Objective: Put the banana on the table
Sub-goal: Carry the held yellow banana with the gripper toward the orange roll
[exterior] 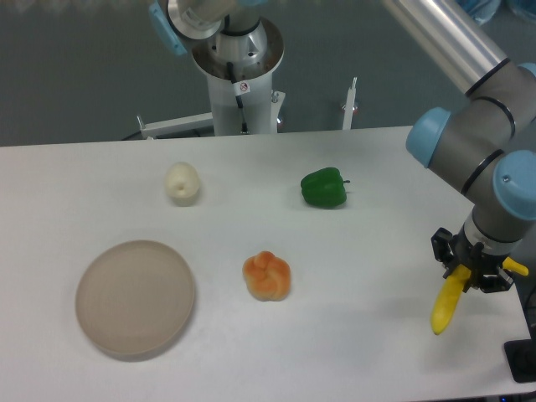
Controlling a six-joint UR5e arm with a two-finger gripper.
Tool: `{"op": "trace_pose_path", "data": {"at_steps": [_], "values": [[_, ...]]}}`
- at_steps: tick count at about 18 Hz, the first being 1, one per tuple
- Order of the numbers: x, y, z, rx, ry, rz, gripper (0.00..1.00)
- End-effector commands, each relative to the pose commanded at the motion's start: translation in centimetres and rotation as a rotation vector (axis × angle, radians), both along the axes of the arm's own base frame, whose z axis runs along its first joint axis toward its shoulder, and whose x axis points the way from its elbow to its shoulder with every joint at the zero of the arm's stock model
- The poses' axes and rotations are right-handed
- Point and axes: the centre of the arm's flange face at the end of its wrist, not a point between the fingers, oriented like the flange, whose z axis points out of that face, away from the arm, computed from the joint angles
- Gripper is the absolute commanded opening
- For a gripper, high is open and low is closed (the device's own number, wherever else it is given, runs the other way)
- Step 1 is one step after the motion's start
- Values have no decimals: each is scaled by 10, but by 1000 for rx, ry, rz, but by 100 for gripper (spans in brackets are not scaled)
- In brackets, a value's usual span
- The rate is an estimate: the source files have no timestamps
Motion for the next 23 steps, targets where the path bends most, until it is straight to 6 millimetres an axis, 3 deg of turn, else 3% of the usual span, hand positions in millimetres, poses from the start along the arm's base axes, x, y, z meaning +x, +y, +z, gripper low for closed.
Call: {"op": "trace_pose_path", "data": {"at_steps": [3, 8, 12, 18, 23], "values": [[2, 2, 0, 8, -4, 12, 0], [27, 19, -13, -1, -25, 93, 0], [46, 35, -26, 13, -37, 259, 0], [95, 52, -61, 48, -27, 365, 0], [129, 50, -74, 28, -45, 352, 0]]}}
